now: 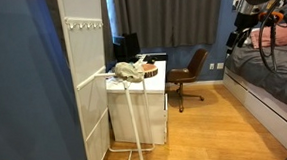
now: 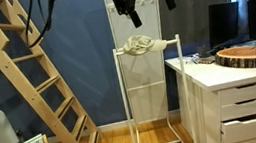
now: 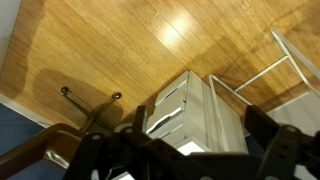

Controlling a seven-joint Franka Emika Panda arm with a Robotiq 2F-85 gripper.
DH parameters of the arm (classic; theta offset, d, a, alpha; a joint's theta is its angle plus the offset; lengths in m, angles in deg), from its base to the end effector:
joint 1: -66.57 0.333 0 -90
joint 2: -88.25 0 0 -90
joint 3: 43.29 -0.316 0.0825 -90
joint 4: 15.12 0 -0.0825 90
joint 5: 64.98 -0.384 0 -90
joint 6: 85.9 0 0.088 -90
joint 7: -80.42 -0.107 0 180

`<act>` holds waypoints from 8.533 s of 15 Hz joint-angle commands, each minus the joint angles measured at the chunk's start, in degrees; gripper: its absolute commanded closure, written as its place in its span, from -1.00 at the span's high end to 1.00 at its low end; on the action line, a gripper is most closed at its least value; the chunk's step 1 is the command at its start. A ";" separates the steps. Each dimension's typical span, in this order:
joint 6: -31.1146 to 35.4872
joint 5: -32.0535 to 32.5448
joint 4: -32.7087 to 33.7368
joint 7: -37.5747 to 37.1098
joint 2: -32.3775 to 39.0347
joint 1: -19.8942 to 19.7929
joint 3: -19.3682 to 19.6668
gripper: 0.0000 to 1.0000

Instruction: Hang the cap onto the rack

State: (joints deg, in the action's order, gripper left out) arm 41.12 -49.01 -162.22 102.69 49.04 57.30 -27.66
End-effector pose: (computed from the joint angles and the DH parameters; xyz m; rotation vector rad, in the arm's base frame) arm 0.3362 -0.1748 0.5084 2.9177 0.1726 0.3989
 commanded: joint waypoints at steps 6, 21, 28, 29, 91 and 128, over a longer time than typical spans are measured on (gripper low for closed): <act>2.90 -3.99 5.59 1.72 3.18 10.70 -6.22 1.00; 14.61 -5.76 10.04 6.78 9.68 22.69 -13.76 1.00; 11.32 -6.19 15.40 6.43 15.73 24.65 -16.63 1.00; 9.99 -6.15 17.13 5.75 17.48 24.96 -17.99 1.00; 9.32 -8.87 43.78 -28.52 47.66 21.80 -25.34 -0.95; 5.12 -8.40 31.98 -79.09 47.22 23.80 -29.67 -0.95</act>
State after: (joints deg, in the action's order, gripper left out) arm 45.12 -55.05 -129.93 22.14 97.03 80.15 -58.69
